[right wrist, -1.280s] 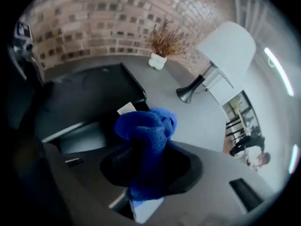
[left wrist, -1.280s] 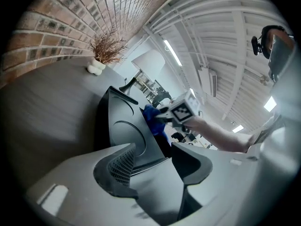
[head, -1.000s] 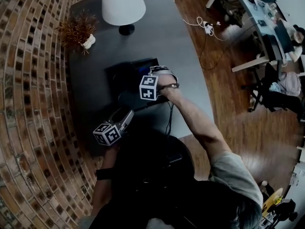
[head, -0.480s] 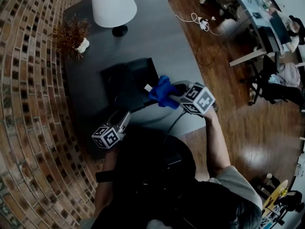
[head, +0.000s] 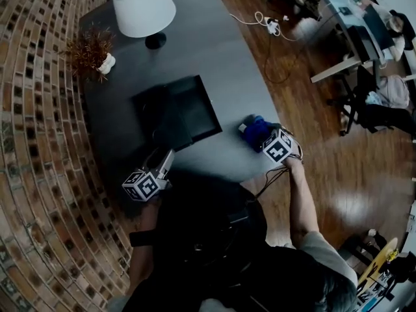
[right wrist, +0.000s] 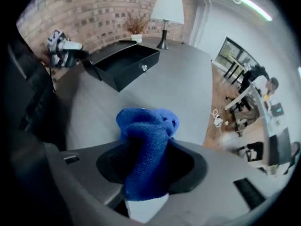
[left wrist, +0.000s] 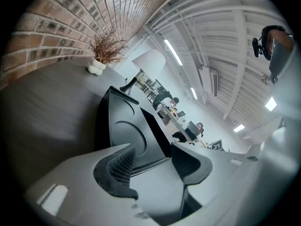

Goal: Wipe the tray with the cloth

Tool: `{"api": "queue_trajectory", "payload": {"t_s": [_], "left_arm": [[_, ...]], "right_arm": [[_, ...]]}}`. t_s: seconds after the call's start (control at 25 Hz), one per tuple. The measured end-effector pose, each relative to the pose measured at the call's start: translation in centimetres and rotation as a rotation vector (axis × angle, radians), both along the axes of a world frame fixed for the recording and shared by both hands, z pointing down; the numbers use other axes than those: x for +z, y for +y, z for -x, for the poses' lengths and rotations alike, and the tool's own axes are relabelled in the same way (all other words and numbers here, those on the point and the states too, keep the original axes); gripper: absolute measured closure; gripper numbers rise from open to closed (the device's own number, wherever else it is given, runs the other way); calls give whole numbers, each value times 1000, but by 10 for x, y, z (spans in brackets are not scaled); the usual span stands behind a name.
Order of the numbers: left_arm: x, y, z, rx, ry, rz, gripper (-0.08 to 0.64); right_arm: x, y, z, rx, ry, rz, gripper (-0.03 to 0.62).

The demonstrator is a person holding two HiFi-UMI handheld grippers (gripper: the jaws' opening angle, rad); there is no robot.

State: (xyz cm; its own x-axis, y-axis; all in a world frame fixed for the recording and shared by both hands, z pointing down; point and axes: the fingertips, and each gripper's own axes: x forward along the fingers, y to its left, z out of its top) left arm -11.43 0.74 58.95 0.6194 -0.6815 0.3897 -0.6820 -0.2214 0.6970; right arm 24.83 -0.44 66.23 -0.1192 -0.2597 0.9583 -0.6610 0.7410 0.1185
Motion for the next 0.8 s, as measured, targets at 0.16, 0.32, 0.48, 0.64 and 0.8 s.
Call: {"api": "queue_trajectory", "payload": {"t_s": [0.16,0.32,0.48,0.64,0.8], "left_arm": [[-1,1,9,-25,-8,0,333],[-5,-8,28,-93,-13,-31,333],[-2,-27,48,-154,-43,-37,333],[11,-49,56,-163,-37,-8,319],[13,-55,54,-139,10,8,313]], "right_arm": [[-44,-17,3,-145,193,-92,173],[-113,-47,54,-116,-48,-226,179],[-104,-74,152,101,-648,-112,235],[-19,-73,191,330,-713,159,235],[-18,-76,218,367,-855,231,307]]}}
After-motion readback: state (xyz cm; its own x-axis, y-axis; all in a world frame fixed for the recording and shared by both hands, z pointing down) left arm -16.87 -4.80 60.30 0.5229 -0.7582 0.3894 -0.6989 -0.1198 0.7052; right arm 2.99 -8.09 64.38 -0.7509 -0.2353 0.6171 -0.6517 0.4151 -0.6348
